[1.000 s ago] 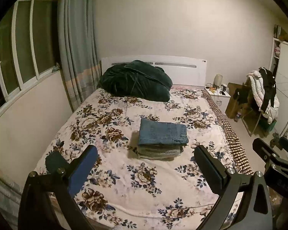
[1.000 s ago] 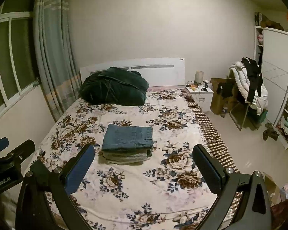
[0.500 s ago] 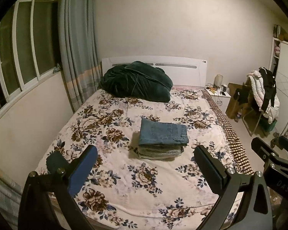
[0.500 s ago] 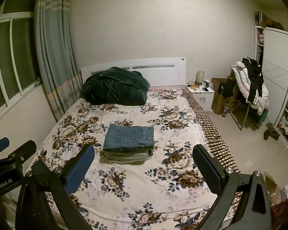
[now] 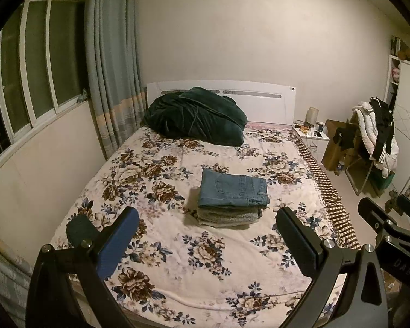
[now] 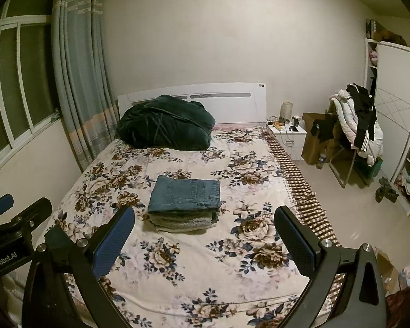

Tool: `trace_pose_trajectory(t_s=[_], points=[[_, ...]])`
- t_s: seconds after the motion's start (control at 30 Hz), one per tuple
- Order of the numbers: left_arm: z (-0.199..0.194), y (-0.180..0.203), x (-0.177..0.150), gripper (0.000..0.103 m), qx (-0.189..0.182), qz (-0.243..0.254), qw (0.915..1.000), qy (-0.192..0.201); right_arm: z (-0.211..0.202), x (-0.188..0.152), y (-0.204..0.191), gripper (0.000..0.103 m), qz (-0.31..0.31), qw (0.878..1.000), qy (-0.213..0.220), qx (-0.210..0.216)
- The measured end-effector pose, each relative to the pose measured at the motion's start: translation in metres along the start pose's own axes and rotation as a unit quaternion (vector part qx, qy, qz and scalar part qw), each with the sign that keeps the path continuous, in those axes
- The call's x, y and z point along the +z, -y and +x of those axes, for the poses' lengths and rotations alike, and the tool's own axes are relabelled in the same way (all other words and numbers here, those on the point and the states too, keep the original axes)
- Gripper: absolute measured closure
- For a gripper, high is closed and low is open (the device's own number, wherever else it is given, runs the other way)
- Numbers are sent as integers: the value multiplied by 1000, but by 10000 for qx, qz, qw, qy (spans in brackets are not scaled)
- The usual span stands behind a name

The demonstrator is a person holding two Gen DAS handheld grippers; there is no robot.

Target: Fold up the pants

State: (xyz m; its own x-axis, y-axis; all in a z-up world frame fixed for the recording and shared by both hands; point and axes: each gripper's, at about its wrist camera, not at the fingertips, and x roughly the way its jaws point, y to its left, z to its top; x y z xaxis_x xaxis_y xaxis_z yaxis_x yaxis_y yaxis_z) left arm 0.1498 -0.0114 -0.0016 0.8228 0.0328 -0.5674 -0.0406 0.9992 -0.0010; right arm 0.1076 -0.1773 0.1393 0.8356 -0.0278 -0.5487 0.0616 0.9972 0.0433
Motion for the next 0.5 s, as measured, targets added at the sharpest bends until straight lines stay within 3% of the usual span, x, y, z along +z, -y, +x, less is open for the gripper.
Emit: trace_pose_trajectory(t_s=[0.5], points=[[-3,4,2,0,22,-31,10000,36,1,-1,-3,0,-18,10000,8,14]])
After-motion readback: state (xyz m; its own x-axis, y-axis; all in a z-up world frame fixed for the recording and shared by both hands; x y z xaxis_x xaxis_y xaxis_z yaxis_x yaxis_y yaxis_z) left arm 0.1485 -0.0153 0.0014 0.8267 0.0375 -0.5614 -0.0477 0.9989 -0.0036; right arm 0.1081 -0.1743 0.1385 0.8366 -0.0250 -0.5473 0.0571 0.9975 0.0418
